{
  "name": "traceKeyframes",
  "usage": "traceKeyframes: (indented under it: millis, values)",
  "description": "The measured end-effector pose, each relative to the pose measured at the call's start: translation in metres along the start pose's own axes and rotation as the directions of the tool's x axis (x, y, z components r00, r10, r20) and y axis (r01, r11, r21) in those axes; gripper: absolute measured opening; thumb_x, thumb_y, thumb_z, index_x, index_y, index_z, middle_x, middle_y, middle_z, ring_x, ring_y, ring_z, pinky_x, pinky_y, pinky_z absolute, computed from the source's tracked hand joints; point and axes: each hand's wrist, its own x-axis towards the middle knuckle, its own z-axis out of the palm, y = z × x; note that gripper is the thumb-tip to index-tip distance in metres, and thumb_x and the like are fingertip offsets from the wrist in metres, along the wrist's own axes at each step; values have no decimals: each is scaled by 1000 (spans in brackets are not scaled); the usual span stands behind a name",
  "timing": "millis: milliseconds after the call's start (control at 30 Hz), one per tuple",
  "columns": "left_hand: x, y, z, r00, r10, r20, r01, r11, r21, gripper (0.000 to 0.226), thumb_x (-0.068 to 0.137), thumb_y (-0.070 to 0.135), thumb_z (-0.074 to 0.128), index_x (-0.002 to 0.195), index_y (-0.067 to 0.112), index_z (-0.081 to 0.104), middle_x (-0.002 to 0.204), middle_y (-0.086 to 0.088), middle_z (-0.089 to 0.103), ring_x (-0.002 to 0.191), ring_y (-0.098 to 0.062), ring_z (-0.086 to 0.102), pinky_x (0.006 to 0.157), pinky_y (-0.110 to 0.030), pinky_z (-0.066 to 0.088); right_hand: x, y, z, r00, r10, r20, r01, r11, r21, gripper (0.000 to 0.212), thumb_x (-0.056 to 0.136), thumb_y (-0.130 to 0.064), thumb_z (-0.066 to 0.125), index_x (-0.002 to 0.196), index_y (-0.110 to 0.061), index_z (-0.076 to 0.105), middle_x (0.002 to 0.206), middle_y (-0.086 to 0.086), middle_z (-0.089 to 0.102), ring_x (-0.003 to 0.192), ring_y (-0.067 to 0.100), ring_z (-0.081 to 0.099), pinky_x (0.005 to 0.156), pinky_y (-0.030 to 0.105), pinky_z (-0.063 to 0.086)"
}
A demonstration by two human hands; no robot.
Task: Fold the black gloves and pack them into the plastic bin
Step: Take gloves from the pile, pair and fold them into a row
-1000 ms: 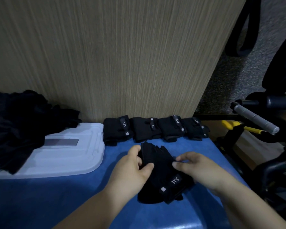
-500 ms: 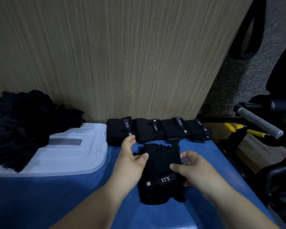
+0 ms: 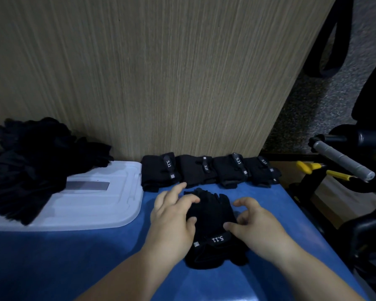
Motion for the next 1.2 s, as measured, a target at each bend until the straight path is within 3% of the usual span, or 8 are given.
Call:
traceKeyframes:
  millis: [100,167,233,300,433,700,1000,1200]
  values:
    - [2,0,-3,991,127,-42,-129,991,-48,33,88,16,64,112,39,64,132,34,39,133,4,24,115,-33,23,1,1,-2,991,-92,-95,96,995,32,32,82,-32,72,104,-39,50,97,-10,59,88,4,57,73,21,44]
    - [4,3,-7,981,177,75,-173,983,-53,33,95,24,54,123,41,59,131,38,35,136,8,20,118,-29,16,0,0,-2,964,-236,-122,237,971,-1,27,86,-30,68,102,-46,51,112,-20,55,107,0,52,90,21,43]
    - [4,2,-8,950,178,258,-187,982,11,40,100,37,40,140,40,42,142,36,22,141,9,4,118,-22,1,-1,-1,0,935,-354,-22,353,934,-51,31,91,-29,61,117,-44,53,129,-25,47,127,-3,40,106,19,32]
    - [4,-1,-7,901,139,411,-201,973,112,48,102,44,30,149,38,24,154,28,10,142,7,-6,118,-25,-7,-1,2,4,903,-402,152,420,901,-111,43,97,-29,51,139,-36,42,145,-27,29,141,-6,15,113,13,14]
    - [1,-4,-8,838,61,543,-194,962,192,53,102,49,20,152,39,5,156,26,-6,135,11,-20,117,-31,-16,0,8,7,865,-313,391,424,874,-239,53,104,-33,31,151,-36,9,154,-27,-2,140,-5,-19,116,20,-8]
    - [1,-6,-14,809,-1,588,-199,941,275,55,100,55,16,150,43,-2,154,27,-16,132,11,-23,117,-38,-17,-2,11,6,876,-166,453,371,832,-413,55,102,-44,19,151,-38,-5,155,-24,-16,139,-1,-27,116,34,-19]
    - [-1,-15,-21,825,-9,565,-197,932,303,58,99,56,18,151,40,-3,156,23,-14,134,7,-24,117,-40,-18,-1,13,-4,908,-111,405,313,822,-476,53,102,-48,14,151,-40,-3,154,-28,-12,140,1,-25,116,39,-18]
    - [2,-21,-35,896,142,421,-225,962,156,54,100,36,43,149,40,20,153,29,3,139,8,-12,120,-26,-3,7,29,-20,943,-195,268,304,831,-466,49,102,-40,31,150,-42,17,156,-25,-2,145,5,-14,120,38,1]
